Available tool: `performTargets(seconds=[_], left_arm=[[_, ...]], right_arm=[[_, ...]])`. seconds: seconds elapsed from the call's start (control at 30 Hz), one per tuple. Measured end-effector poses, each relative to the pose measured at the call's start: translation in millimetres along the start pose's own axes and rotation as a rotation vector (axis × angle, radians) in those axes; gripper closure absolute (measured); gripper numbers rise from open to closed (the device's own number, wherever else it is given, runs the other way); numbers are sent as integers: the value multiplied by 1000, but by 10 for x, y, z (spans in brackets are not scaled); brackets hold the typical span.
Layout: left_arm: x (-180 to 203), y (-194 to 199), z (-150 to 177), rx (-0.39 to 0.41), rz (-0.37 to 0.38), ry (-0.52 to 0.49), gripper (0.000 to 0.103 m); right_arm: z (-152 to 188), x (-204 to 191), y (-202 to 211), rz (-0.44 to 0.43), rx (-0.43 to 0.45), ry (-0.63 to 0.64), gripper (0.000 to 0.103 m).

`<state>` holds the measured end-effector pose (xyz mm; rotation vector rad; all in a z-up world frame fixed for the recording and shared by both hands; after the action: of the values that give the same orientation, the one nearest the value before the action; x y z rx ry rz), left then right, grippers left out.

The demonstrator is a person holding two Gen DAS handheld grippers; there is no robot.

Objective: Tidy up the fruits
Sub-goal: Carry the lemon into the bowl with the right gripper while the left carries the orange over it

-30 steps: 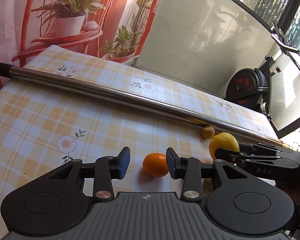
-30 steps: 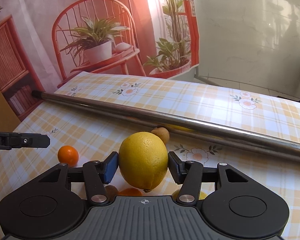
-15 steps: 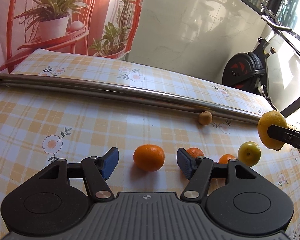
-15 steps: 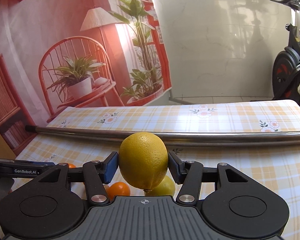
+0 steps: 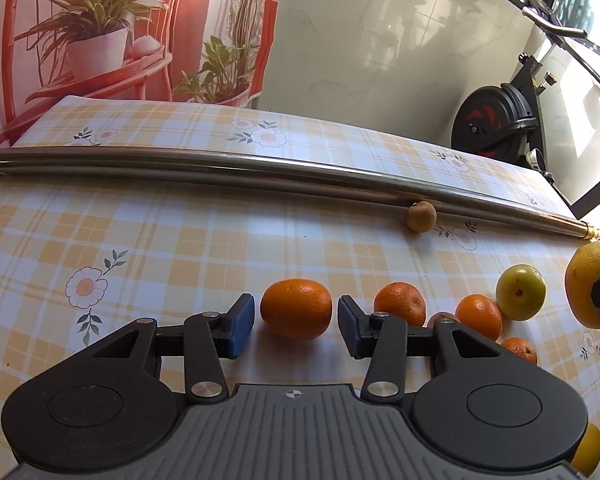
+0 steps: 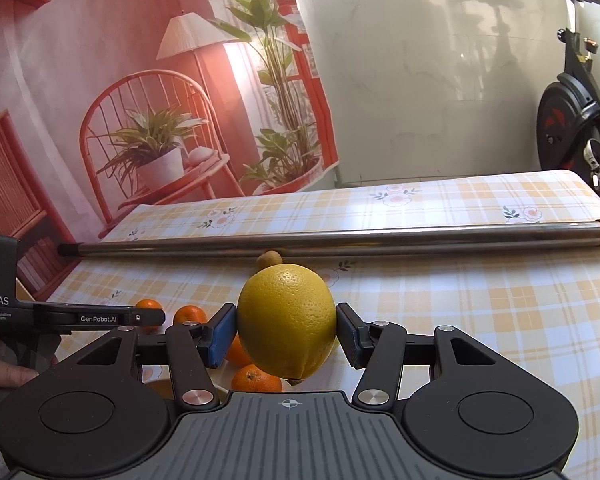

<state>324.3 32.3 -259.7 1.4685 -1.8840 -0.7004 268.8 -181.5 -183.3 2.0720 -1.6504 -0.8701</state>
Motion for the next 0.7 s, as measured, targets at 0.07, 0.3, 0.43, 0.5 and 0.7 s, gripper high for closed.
performTargets(seconds=[0.07,0.3,0.43,0.5,0.7], left_arm=[[18,38,18,4,-11,-11,63],[99,312,48,26,22,-27,63],[215,553,118,47,43,-36,63],[287,663,174,57,56,-37,63],[579,976,445,69,108,-73,63]], right_arm=[[33,2,22,-2,-5,-7,53],[103,-78,127,-15,-11,-3,53],[166,-164,172,-32,-19,0,53],[194,-208,192,-41,-22,3,53],[291,-338,320,-59,-15,8,53]])
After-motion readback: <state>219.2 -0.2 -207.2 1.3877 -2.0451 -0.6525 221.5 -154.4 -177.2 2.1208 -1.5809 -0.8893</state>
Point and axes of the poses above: each gripper's, at about its wrist camera, not at the fingertips, and y roughly against the way its jaws point, x to its right, z to its underside, the point moved 9 cm from there along -y, roughly the way its jaws point
